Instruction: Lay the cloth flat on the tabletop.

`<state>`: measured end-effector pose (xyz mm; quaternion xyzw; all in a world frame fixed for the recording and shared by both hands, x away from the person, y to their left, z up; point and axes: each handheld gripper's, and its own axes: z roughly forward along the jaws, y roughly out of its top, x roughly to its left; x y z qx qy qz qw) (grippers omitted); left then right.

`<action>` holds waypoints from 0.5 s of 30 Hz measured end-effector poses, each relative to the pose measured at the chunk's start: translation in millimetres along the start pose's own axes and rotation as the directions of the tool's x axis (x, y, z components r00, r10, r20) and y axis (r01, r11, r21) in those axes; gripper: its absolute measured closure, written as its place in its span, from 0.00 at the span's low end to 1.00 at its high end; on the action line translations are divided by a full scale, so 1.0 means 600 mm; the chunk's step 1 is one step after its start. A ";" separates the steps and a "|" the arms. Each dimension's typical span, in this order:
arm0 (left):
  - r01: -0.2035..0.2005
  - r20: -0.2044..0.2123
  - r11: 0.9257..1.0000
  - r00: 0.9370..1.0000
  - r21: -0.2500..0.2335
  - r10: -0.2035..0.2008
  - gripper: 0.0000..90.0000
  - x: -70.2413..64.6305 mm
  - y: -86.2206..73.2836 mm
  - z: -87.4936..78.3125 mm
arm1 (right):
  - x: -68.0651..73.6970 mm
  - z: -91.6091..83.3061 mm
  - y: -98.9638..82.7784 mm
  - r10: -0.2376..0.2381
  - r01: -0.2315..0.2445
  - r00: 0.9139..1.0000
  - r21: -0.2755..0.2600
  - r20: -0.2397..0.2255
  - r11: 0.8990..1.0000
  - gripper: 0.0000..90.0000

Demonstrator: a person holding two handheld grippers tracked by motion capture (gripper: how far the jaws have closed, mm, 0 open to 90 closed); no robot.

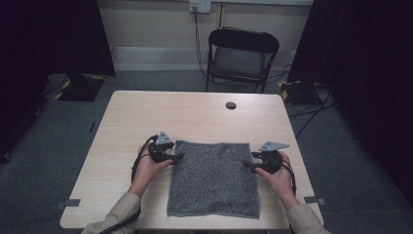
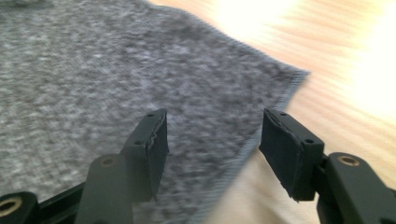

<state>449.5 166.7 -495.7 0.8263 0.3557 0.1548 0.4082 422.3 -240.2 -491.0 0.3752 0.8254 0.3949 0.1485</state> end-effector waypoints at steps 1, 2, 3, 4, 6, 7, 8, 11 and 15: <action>0.004 -0.003 1.000 1.000 -0.004 -0.004 0.41 0.000 0.000 -0.001 | 0.004 -0.001 0.001 -0.012 0.012 1.000 0.003 0.004 1.000 0.46; 0.005 -0.007 1.000 1.000 -0.003 -0.005 0.41 0.000 0.000 -0.003 | 0.008 -0.001 0.002 -0.020 0.020 1.000 0.005 -0.002 1.000 0.45; -0.004 -0.010 1.000 1.000 0.002 0.004 0.41 0.000 0.000 -0.005 | 0.011 -0.002 0.003 -0.022 0.022 1.000 0.003 -0.009 1.000 0.45; -0.009 -0.009 1.000 1.000 0.000 0.009 0.41 -0.001 0.001 -0.006 | 0.015 -0.004 0.005 -0.026 0.026 1.000 0.002 -0.012 1.000 0.45; -0.015 -0.012 1.000 1.000 0.003 0.015 0.41 -0.001 0.003 -0.009 | 0.024 -0.006 0.009 -0.031 0.031 0.999 -0.001 -0.031 1.000 0.45; -0.012 -0.010 1.000 1.000 0.001 0.012 0.41 -0.002 0.003 -0.009 | 0.028 -0.007 0.011 -0.035 0.036 0.999 0.000 -0.034 0.999 0.45; -0.012 -0.012 1.000 1.000 0.001 0.012 0.41 -0.001 0.004 -0.010 | 0.034 -0.008 0.012 -0.045 0.045 0.998 -0.002 -0.040 0.999 0.45; -0.008 -0.012 1.000 1.000 0.002 0.008 0.41 -0.001 0.006 -0.011 | 0.055 -0.007 0.016 -0.072 0.071 0.996 -0.008 -0.059 0.997 0.44; -0.016 -0.005 1.000 1.000 0.006 0.016 0.41 -0.003 0.008 -0.013 | 0.073 -0.004 0.021 -0.092 0.091 0.993 -0.009 -0.074 0.996 0.42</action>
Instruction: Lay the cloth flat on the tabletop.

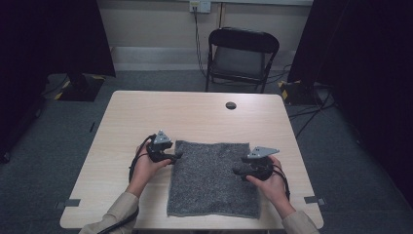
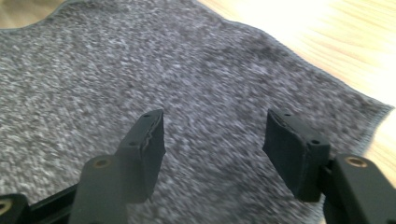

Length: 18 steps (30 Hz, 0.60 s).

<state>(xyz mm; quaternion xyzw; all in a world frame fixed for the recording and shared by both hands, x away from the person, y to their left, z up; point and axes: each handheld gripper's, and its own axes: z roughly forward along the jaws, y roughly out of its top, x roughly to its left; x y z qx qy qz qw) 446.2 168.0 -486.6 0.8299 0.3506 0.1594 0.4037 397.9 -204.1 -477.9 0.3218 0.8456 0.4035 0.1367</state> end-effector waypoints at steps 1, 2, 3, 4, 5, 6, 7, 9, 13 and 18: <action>0.001 0.002 1.000 1.000 0.007 -0.001 0.40 -0.001 0.000 0.000 | 0.003 0.001 0.002 -0.003 0.003 1.000 0.001 -0.007 1.000 0.42; -0.009 0.002 1.000 1.000 0.006 0.008 0.40 -0.002 0.001 0.000 | 0.005 0.002 0.002 -0.008 0.008 1.000 0.005 -0.008 1.000 0.42; -0.009 0.002 1.000 1.000 0.008 0.009 0.41 -0.003 0.000 0.000 | 0.006 0.004 0.002 -0.011 0.012 1.000 0.012 -0.007 1.000 0.42; -0.013 0.010 1.000 1.000 0.012 0.013 0.41 -0.005 0.000 0.002 | 0.007 0.005 0.002 -0.012 0.012 1.000 0.017 -0.005 1.000 0.42; -0.006 0.022 1.000 1.000 0.011 0.005 0.41 -0.008 -0.002 0.003 | 0.007 0.007 0.001 -0.008 0.009 1.000 0.022 -0.009 1.000 0.41; -0.005 0.030 1.000 1.000 0.014 0.004 0.41 -0.011 -0.005 0.005 | 0.008 0.009 -0.001 -0.010 0.010 1.000 0.026 -0.009 1.000 0.41; -0.002 0.038 1.000 0.999 0.025 0.001 0.40 -0.014 -0.008 0.008 | 0.008 0.010 -0.003 -0.011 0.011 1.000 0.032 -0.009 0.999 0.41; -0.028 0.039 0.998 0.999 0.050 0.026 0.39 -0.017 -0.014 0.014 | 0.008 0.014 -0.008 -0.008 0.008 1.000 0.045 -0.005 0.999 0.40; -0.017 0.019 0.999 1.000 0.045 0.016 0.35 -0.011 -0.014 0.018 | 0.006 0.024 -0.015 -0.009 0.009 1.000 0.067 -0.003 0.998 0.38; -0.004 -0.005 0.999 1.000 0.047 0.004 0.34 0.008 -0.007 0.026 | 0.000 0.038 -0.012 -0.014 0.013 1.000 0.039 0.014 0.999 0.36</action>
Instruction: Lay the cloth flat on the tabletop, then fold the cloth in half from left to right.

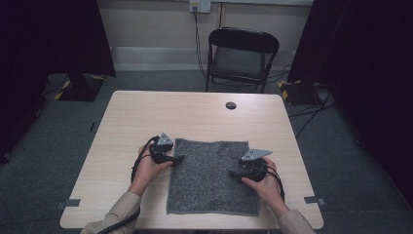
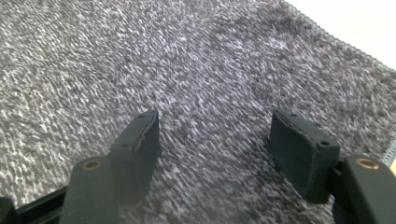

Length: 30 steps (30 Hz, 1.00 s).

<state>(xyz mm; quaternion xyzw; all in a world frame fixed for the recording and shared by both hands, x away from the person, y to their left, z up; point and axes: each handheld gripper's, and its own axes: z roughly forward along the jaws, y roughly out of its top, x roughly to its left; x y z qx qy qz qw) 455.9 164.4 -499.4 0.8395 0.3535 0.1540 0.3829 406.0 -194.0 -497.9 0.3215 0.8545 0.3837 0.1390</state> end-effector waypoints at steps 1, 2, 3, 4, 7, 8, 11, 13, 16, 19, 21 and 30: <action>0.006 -0.004 1.000 1.000 0.000 -0.006 0.34 0.004 0.001 0.002 | -0.003 0.005 0.004 0.000 0.000 1.000 -0.002 0.006 1.000 0.36; 0.006 -0.012 1.000 1.000 -0.002 -0.006 0.34 0.008 0.002 0.003 | -0.006 0.009 0.008 0.002 -0.002 1.000 -0.001 0.008 1.000 0.36; 0.016 -0.013 1.000 1.000 -0.002 -0.016 0.34 0.013 0.004 0.005 | -0.009 0.012 0.011 0.005 -0.005 1.000 0.001 0.006 1.000 0.35; 0.021 -0.016 1.000 1.000 -0.002 -0.021 0.33 0.016 0.005 0.005 | -0.012 0.016 0.015 0.005 -0.005 1.000 0.005 0.001 1.000 0.35; 0.024 -0.012 1.000 1.000 0.003 -0.024 0.33 0.021 0.006 0.004 | -0.010 0.016 0.025 -0.002 0.002 1.000 0.013 0.003 1.000 0.35; 0.021 -0.011 1.000 1.000 0.000 -0.021 0.32 0.021 0.006 0.003 | -0.007 0.013 0.028 -0.008 0.008 1.000 0.013 -0.003 1.000 0.35; 0.016 -0.002 1.000 1.000 -0.006 -0.016 0.31 0.021 0.007 -0.004 | 0.008 0.005 0.037 -0.022 0.022 0.999 0.006 -0.023 1.000 0.33; 0.027 0.011 0.999 1.000 -0.018 -0.027 0.30 0.022 0.006 -0.009 | 0.019 0.002 0.043 -0.027 0.027 0.999 0.003 -0.034 1.000 0.31; 0.054 0.027 0.998 0.998 -0.037 -0.053 0.27 0.026 0.007 -0.016 | 0.037 0.000 0.052 -0.011 0.010 0.998 -0.009 -0.058 1.000 0.28; 0.050 0.029 0.998 0.998 -0.033 -0.049 0.24 0.030 0.010 -0.021 | 0.052 0.000 0.061 -0.016 0.015 0.997 -0.018 -0.073 1.000 0.24; 0.051 0.036 0.998 0.998 -0.033 -0.050 0.22 0.032 0.013 -0.025 | 0.061 0.001 0.065 -0.032 0.031 0.996 -0.022 -0.086 0.999 0.22; 0.066 0.043 0.997 0.997 -0.044 -0.064 0.20 0.035 0.017 -0.032 | 0.094 0.008 0.072 -0.040 0.037 0.988 -0.025 -0.148 0.999 0.20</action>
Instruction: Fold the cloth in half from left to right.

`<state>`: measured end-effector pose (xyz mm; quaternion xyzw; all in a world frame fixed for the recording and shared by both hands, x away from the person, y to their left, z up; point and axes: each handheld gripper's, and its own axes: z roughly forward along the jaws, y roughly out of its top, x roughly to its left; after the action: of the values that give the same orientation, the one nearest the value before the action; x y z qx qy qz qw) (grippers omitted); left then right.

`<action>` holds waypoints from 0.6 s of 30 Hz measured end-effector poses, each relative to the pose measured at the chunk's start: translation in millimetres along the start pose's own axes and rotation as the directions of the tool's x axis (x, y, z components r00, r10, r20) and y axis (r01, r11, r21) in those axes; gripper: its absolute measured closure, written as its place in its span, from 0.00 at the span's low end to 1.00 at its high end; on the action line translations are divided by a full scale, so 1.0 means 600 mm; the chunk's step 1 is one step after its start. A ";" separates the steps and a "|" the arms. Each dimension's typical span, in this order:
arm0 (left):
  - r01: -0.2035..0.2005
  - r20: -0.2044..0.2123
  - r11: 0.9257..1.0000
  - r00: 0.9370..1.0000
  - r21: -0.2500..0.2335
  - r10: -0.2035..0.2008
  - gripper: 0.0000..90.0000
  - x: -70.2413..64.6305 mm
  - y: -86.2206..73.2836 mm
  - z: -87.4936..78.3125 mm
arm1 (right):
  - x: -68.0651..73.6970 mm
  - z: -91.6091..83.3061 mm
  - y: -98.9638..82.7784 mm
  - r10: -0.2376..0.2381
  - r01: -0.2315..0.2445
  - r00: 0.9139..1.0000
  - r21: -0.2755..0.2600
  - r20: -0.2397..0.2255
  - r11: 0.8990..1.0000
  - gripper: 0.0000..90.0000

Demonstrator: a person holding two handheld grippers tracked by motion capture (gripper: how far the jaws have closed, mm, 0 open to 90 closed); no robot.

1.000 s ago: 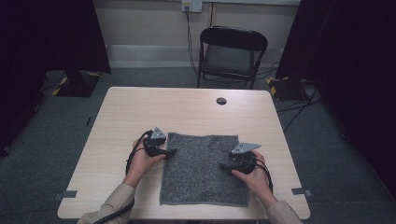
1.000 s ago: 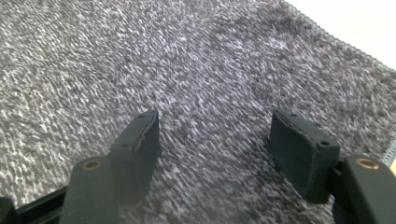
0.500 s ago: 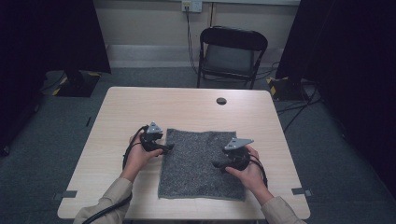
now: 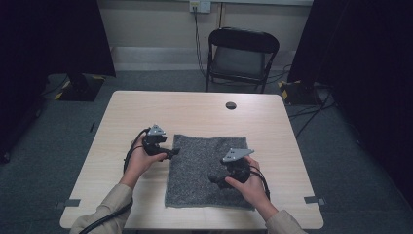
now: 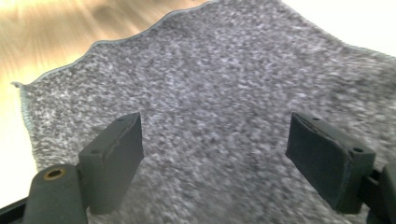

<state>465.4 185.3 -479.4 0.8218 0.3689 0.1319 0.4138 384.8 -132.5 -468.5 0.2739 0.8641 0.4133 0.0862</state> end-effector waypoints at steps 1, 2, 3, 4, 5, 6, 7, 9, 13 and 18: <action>-0.007 -0.004 1.000 1.000 -0.002 0.007 0.20 0.000 0.000 -0.001 | 0.002 0.001 0.000 -0.007 0.007 1.000 0.004 -0.001 1.000 0.20; -0.002 -0.001 1.000 1.000 -0.006 0.002 0.20 0.000 -0.001 -0.002 | 0.004 0.002 -0.001 -0.010 0.010 1.000 0.006 -0.004 1.000 0.20; 0.000 -0.001 1.000 1.000 -0.008 0.000 0.20 0.000 -0.001 -0.003 | 0.005 0.003 -0.001 -0.013 0.013 1.000 0.006 -0.004 1.000 0.20; 0.001 -0.001 1.000 1.000 -0.007 -0.001 0.20 0.000 -0.001 -0.004 | 0.005 0.004 -0.001 -0.010 0.010 1.000 0.008 -0.005 1.000 0.20; 0.004 0.003 1.000 1.000 -0.003 -0.004 0.20 -0.001 -0.002 -0.004 | 0.006 0.005 -0.001 -0.007 0.008 1.000 0.009 -0.005 1.000 0.20; -0.002 0.006 1.000 1.000 0.003 0.002 0.20 -0.001 -0.003 -0.005 | 0.007 0.006 -0.001 -0.008 0.008 1.000 0.007 -0.006 1.000 0.20; 0.001 0.004 1.000 1.000 0.003 -0.001 0.20 0.000 -0.003 -0.004 | 0.008 0.007 -0.002 -0.007 0.007 1.000 0.006 -0.011 1.000 0.20; 0.008 0.006 1.000 1.000 0.004 -0.008 0.20 0.001 -0.004 -0.004 | 0.013 0.009 -0.001 -0.016 0.016 1.000 0.005 -0.010 1.000 0.20; 0.013 0.004 1.000 1.000 0.004 -0.013 0.20 0.003 -0.004 -0.002 | 0.023 0.018 0.001 -0.038 0.038 0.999 0.006 -0.026 0.999 0.20; 0.017 0.012 1.000 1.000 0.007 -0.017 0.21 0.006 -0.001 0.002 | 0.042 0.030 0.010 -0.074 0.074 0.996 0.001 -0.046 0.997 0.21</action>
<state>468.3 187.6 -481.1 0.8209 0.3737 0.1220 0.4143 373.1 -103.7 -473.8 0.2324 0.8759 0.4149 0.0814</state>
